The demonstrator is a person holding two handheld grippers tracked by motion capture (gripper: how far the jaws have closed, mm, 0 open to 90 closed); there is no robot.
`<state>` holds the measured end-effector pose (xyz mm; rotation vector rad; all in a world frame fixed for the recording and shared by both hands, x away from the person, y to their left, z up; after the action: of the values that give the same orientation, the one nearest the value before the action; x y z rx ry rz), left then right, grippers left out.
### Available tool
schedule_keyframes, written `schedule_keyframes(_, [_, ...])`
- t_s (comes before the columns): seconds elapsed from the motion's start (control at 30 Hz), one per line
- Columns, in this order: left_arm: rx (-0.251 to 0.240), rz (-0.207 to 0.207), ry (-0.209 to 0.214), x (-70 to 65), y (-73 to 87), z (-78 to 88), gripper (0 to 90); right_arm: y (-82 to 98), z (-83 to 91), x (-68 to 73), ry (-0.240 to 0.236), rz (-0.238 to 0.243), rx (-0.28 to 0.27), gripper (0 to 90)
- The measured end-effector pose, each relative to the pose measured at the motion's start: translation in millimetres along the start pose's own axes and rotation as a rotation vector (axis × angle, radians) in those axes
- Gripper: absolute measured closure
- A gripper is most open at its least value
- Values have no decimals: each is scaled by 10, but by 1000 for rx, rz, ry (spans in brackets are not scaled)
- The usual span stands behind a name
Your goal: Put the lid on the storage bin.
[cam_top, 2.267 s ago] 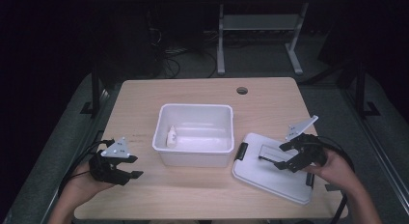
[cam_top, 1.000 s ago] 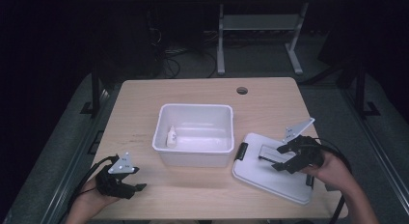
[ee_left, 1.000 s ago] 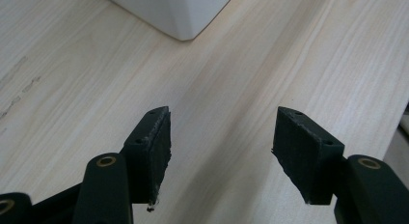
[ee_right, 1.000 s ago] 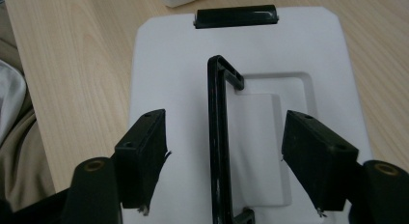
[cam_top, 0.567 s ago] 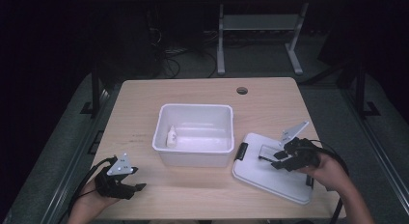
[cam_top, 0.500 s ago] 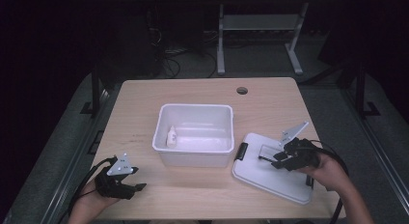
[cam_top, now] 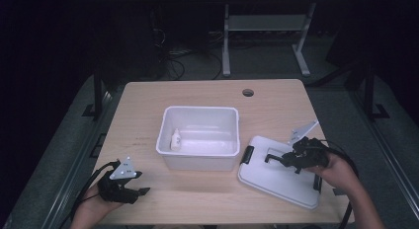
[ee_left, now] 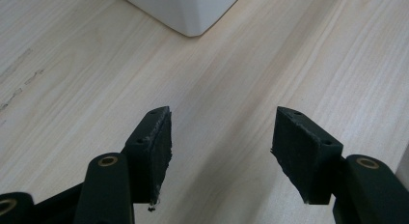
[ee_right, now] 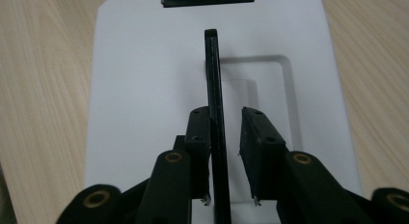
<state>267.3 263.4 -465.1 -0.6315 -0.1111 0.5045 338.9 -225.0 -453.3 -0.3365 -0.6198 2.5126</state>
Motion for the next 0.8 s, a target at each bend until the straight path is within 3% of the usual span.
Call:
schedule_keyframes(0.5, [-4, -2, 4, -3, -3, 11, 391, -14, -36, -66, -10, -17, 2, 773])
schedule_keyframes(0.8, [-3, -5, 3, -7, -1, 16, 390, -25, -98, -29, -30, 4, 25, 811])
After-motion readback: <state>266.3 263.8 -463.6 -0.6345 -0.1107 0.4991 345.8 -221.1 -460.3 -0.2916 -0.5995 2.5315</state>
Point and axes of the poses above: each handheld gripper's, and its own axes: z roughly backward along the jaws, y roughly out of its underside, x roughly to its left, the point moved 6 cm from there along -z, roughly forward along the jaws, and after that the axes turned 9 degrees about y, right-handed, at the moved point
